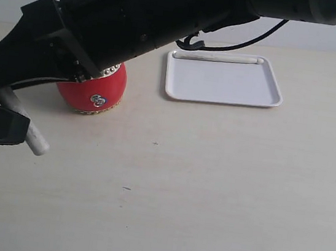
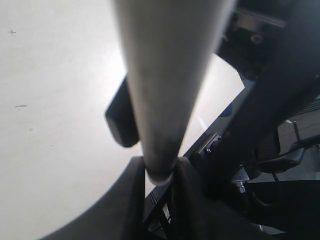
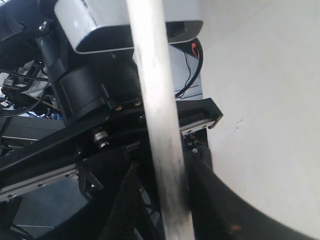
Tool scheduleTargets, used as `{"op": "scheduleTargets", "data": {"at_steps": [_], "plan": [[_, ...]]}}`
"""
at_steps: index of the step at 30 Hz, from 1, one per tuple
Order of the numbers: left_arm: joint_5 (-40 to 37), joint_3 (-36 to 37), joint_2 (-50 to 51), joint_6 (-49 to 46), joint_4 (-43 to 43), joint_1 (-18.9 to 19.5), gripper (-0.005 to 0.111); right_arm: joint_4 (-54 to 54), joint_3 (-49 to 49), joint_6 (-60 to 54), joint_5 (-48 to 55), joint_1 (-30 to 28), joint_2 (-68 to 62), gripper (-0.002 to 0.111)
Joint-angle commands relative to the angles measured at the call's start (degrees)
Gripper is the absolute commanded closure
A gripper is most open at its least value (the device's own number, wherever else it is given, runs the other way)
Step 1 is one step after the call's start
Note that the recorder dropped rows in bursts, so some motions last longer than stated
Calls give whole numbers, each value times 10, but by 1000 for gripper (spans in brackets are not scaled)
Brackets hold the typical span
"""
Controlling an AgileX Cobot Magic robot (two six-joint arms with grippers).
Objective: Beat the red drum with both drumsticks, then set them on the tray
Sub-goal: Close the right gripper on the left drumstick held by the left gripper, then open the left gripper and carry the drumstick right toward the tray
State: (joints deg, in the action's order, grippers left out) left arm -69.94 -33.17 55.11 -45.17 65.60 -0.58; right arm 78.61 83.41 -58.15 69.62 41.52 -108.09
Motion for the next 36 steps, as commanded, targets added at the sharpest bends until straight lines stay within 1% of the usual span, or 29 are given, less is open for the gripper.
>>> {"op": "scheduleTargets", "data": {"at_steps": [1, 3, 5, 7, 10, 14, 15, 17, 19, 24, 26, 27, 29, 32, 35, 36], "plan": [[0, -4, -4, 3, 19, -2, 107, 9, -3, -6, 3, -2, -7, 74], [0, -4, -4, 3, 22, -2, 107, 7, -3, -6, 3, -2, -12, 76], [0, -4, -4, 3, 22, -2, 107, 7, -3, -6, 3, -2, -15, 80], [0, -4, -4, 3, 22, -2, 107, 8, -3, -6, 3, -2, -16, 89], [0, -4, -4, 6, 22, -2, 107, 9, -3, -6, 3, -2, -17, 107], [0, -4, -4, 16, 21, -2, 106, 15, -3, -6, 3, -2, -17, 108], [0, -4, -4, 18, 21, -2, 105, 16, -3, -6, 3, -2, -17, 108], [0, -4, -4, 18, 21, -2, 97, 19, -3, -6, 3, -2, -17, 108], [0, -4, -4, 18, 21, -2, 85, 23, -3, -6, 3, -2, -17, 108], [0, -4, -4, 18, 21, -2, 39, 23, -3, -6, 3, -2, -17, 108], [0, -4, -4, 20, 21, -2, 30, 23, -3, -4, 3, -2, -17, 108], [0, -4, -4, 22, 21, -2, 28, 23, -3, -3, 3, -2, -17, 108], [0, -4, -4, 22, 21, -2, 29, 23, -3, 8, -2, -2, -17, 108], [0, -4, -4, 31, 7, -1, 29, 22, -3, 57, -46, -7, -17, 108], [0, -4, -5, 65, -38, -1, 29, 11, -3, 138, -124, -28, -17, 108], [0, -4, -5, 86, -64, -1, 29, 5, -3, 179, -168, -49, -17, 108]]}}
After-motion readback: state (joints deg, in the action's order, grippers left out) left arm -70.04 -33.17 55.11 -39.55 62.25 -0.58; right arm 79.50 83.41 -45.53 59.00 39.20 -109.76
